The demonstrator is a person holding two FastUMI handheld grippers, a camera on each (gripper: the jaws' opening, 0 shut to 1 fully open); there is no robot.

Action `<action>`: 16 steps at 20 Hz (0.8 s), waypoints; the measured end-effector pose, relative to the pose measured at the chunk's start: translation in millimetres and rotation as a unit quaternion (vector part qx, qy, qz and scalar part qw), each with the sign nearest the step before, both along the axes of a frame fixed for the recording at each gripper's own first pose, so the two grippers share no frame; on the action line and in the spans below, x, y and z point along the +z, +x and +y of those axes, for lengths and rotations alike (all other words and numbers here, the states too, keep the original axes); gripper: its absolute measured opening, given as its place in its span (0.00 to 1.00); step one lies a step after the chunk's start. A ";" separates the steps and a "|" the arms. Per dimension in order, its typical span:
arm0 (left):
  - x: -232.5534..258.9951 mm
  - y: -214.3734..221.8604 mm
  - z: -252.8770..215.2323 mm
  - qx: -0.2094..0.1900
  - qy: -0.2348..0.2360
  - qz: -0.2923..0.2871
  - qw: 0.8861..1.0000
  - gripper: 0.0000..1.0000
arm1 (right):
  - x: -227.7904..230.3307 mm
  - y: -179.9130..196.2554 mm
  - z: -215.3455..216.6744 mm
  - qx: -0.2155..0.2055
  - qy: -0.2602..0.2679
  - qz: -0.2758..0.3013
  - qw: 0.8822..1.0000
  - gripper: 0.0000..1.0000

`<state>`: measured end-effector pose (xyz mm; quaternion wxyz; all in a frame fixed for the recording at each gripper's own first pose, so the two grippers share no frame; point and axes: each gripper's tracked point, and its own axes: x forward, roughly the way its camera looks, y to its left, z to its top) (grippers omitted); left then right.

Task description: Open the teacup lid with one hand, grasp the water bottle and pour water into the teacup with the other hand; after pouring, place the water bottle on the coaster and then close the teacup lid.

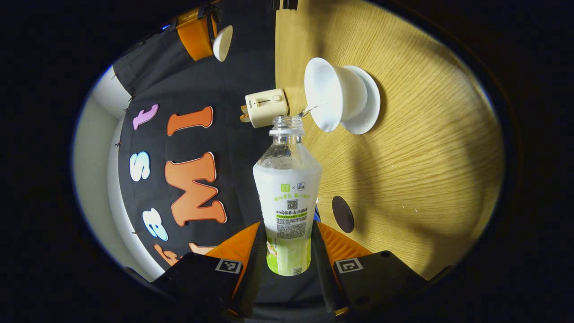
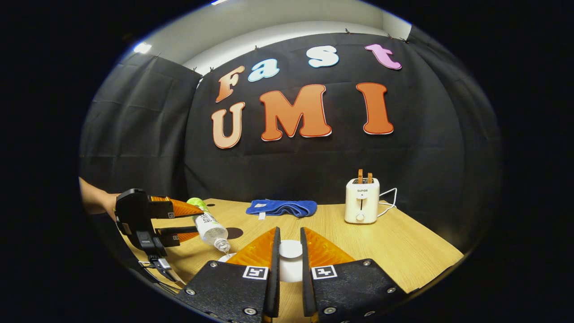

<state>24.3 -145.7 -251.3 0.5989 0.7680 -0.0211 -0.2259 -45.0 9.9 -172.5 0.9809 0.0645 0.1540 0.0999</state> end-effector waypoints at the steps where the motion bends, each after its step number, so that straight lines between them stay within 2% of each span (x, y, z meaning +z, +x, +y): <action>1: 0.6 0.7 -0.3 -0.001 0.001 -0.001 1.000 0.61 | -0.5 -0.8 -0.7 -0.001 -0.001 0.000 1.000 0.21; 2: 1.2 1.7 0.2 -0.001 0.003 -0.003 1.000 0.61 | -0.6 -0.1 -0.9 -0.001 -0.003 0.000 1.000 0.26; 3: 1.4 2.8 0.1 -0.002 0.004 -0.005 1.000 0.64 | -0.6 0.0 -1.0 -0.001 -0.003 0.000 1.000 0.21; 4: 1.7 2.0 0.0 -0.003 0.006 -0.008 1.000 0.61 | -0.8 -0.9 -1.5 -0.002 -0.002 0.000 1.000 0.21; 7: 1.3 2.7 -1.2 -0.008 0.011 -0.011 1.000 0.61 | 0.5 -0.4 -1.5 -0.004 0.002 -0.002 1.000 0.21; 8: 3.0 2.5 -2.6 -0.011 0.013 -0.013 1.000 0.64 | 0.5 -0.7 -2.7 -0.004 0.001 -0.002 1.000 0.21; 10: 4.4 2.9 -4.2 -0.016 0.016 -0.018 1.000 0.61 | 0.5 -2.0 -3.2 -0.003 0.000 -0.002 1.000 0.21; 11: 4.5 3.3 -5.0 -0.018 0.018 -0.020 0.999 0.64 | 1.1 -1.9 -3.8 -0.004 0.000 -0.003 1.000 0.21; 12: 6.1 3.4 -6.8 -0.021 0.020 -0.023 0.999 0.61 | 1.2 -1.3 -3.7 -0.004 0.001 -0.003 1.000 0.25; 13: 7.0 3.8 -8.6 -0.024 0.022 -0.025 0.999 0.64 | 1.4 -2.5 -4.5 -0.005 0.002 -0.003 1.000 0.25; 14: 7.8 5.4 -10.4 -0.028 0.024 -0.027 0.999 0.61 | 1.3 -3.0 -5.1 -0.004 0.002 -0.003 1.000 0.21; 16: 11.0 8.9 -14.7 -0.032 0.026 -0.031 0.999 0.61 | 1.7 -2.6 -5.6 -0.004 0.001 -0.003 1.000 0.21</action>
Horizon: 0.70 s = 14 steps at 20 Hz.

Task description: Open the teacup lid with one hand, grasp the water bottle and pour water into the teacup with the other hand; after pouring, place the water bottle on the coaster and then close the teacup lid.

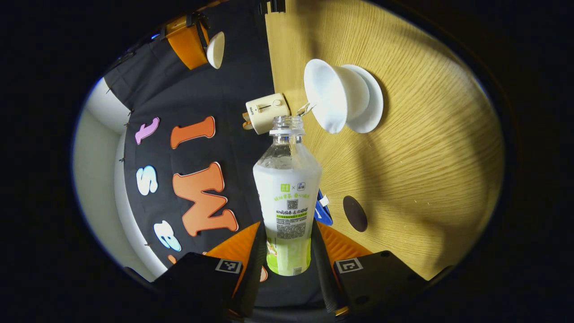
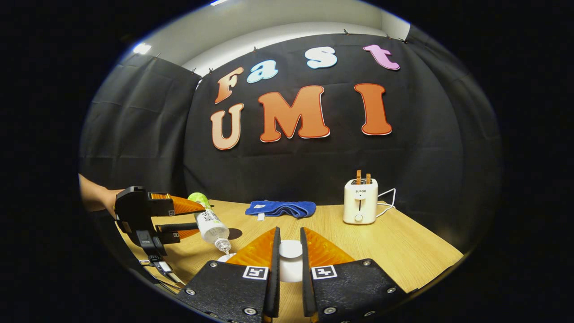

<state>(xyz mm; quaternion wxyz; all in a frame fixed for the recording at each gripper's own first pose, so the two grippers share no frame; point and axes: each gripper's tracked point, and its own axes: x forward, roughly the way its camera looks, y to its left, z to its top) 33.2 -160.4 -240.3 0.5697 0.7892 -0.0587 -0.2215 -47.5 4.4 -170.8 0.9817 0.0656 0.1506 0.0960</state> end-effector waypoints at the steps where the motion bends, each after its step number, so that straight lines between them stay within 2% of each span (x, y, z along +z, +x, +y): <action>1: 1.3 1.6 -1.4 -0.002 0.001 -0.003 1.000 0.64 | 0.2 -0.5 0.4 0.001 0.001 -0.001 1.000 0.21; 2: 1.9 0.8 -1.8 -0.004 0.001 -0.005 1.000 0.61 | 0.6 -0.5 0.1 0.000 0.002 -0.001 1.000 0.21; 3: 2.3 0.8 -3.4 -0.006 0.003 -0.007 1.000 0.64 | 0.7 -0.6 0.9 0.001 0.004 -0.001 1.000 0.21; 4: 4.0 1.1 -6.6 -0.009 0.004 -0.009 1.000 0.61 | 0.4 -0.9 0.1 0.000 0.003 -0.001 1.000 0.21; 6: 5.3 1.0 -10.3 -0.015 0.005 -0.011 1.000 0.63 | -0.8 -1.8 0.0 0.002 0.000 0.001 1.000 0.21; 7: 6.3 1.2 -12.9 -0.018 0.006 -0.013 1.000 0.61 | -2.5 -1.3 -0.8 0.001 -0.003 0.002 1.000 0.25; 8: 6.7 2.9 -15.2 -0.020 0.007 -0.013 1.000 0.61 | -2.8 -1.5 -0.8 0.001 -0.004 0.002 1.000 0.21; 9: 5.7 2.9 -16.3 -0.021 0.009 -0.013 1.000 0.59 | -2.4 -1.9 -1.0 0.001 -0.003 0.002 1.000 0.21; 14: 9.3 -0.3 -16.1 -0.028 0.019 -0.024 0.999 0.61 | -0.9 -1.5 -2.9 0.000 0.001 -0.001 1.000 0.21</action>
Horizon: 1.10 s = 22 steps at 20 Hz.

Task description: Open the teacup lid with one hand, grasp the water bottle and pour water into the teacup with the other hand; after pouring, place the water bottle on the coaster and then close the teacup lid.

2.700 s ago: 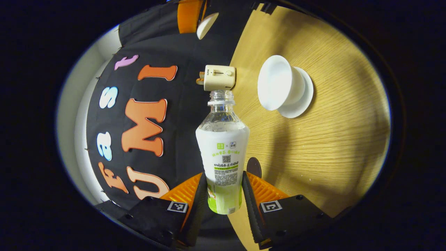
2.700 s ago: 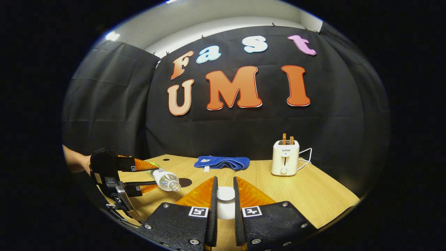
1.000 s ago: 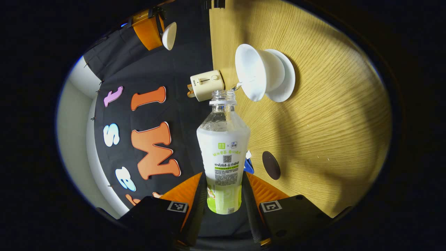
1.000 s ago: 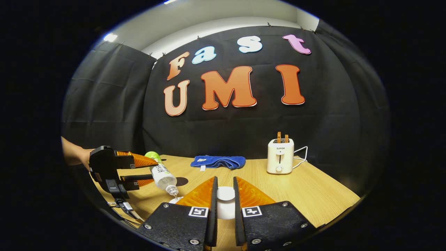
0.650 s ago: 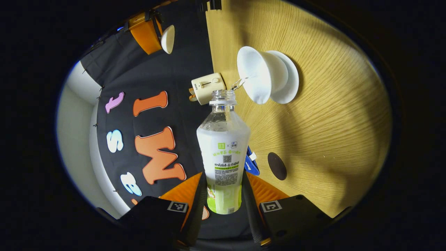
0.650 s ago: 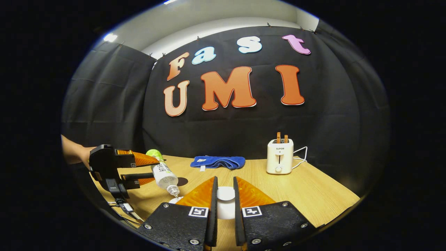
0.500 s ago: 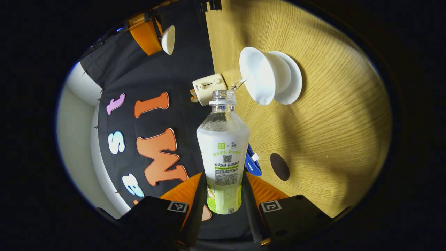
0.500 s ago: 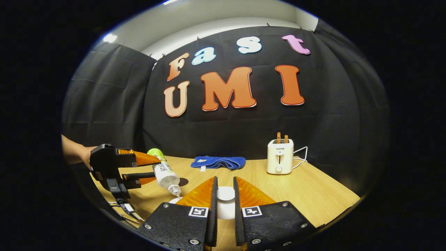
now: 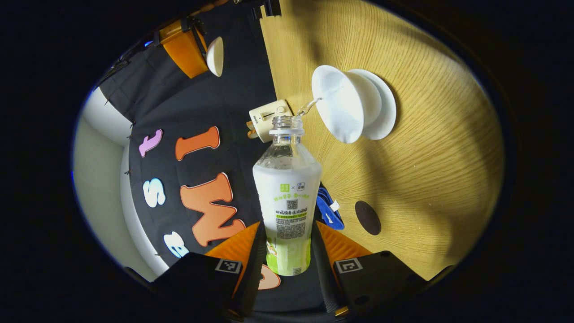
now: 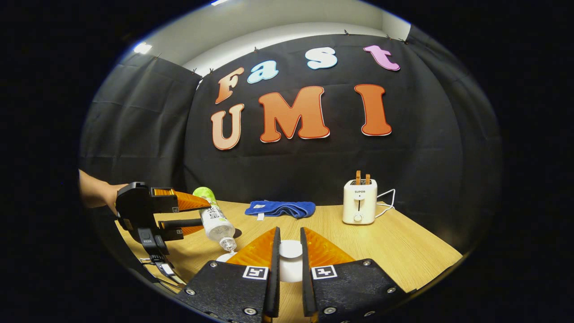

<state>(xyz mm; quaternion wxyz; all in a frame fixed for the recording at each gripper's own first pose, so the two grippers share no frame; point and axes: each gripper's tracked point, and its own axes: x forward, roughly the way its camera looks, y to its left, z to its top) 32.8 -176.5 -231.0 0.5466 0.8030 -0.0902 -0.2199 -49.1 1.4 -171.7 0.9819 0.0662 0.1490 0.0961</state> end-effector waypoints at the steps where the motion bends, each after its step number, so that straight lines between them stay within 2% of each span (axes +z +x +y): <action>1: 1.0 0.9 0.2 0.000 0.003 -0.003 1.000 0.61 | 0.0 -0.1 -0.3 0.001 0.001 0.000 1.000 0.21; 2: 2.3 1.9 0.4 0.001 0.006 -0.006 1.000 0.61 | -0.5 -0.5 -0.2 0.000 0.000 0.001 1.000 0.21; 3: 3.3 1.7 0.9 0.001 0.009 -0.009 1.000 0.63 | -1.2 -0.4 -0.3 0.001 0.000 0.001 1.000 0.25; 4: 3.5 2.4 0.0 -0.001 0.011 -0.010 1.000 0.61 | -1.3 0.3 0.6 0.002 0.000 0.001 1.000 0.21; 22: 22.3 3.2 0.9 -0.005 0.062 -0.046 0.997 0.61 | -5.5 0.8 10.2 0.024 -0.007 0.005 1.000 0.21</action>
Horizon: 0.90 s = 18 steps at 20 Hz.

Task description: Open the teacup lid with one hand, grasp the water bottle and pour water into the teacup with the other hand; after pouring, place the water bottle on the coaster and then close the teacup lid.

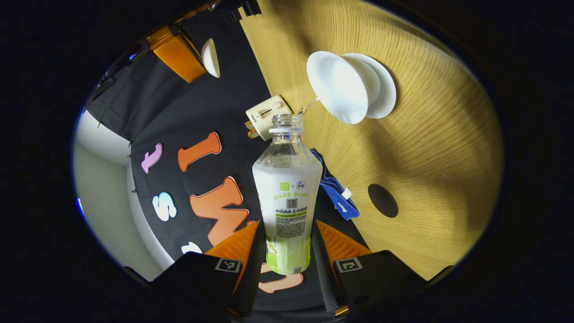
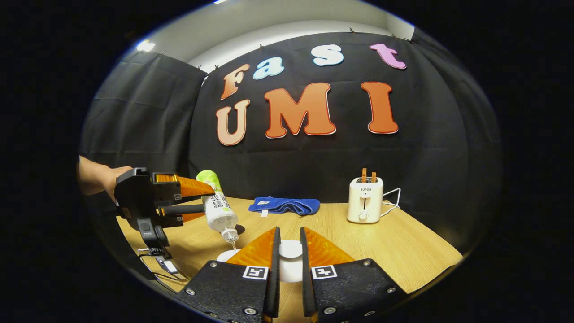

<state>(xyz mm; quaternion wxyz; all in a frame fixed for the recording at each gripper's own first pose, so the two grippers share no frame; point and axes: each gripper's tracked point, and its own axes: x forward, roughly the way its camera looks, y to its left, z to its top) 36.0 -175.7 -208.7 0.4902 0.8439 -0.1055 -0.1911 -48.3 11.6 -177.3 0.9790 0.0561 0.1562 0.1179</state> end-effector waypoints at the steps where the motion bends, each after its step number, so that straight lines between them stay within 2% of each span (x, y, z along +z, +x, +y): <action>1: 1.4 -1.1 0.9 0.000 0.002 -0.001 1.000 0.61 | 0.3 -0.4 1.4 0.002 0.000 -0.001 1.000 0.21; 12: 21.6 -1.9 3.6 -0.002 0.019 -0.017 1.000 0.60 | 7.0 1.4 5.8 0.010 0.013 -0.007 1.000 0.21; 18: 13.7 -8.3 -3.0 -0.013 0.019 -0.006 1.000 0.61 | 7.6 0.8 12.6 0.015 0.014 -0.010 1.000 0.21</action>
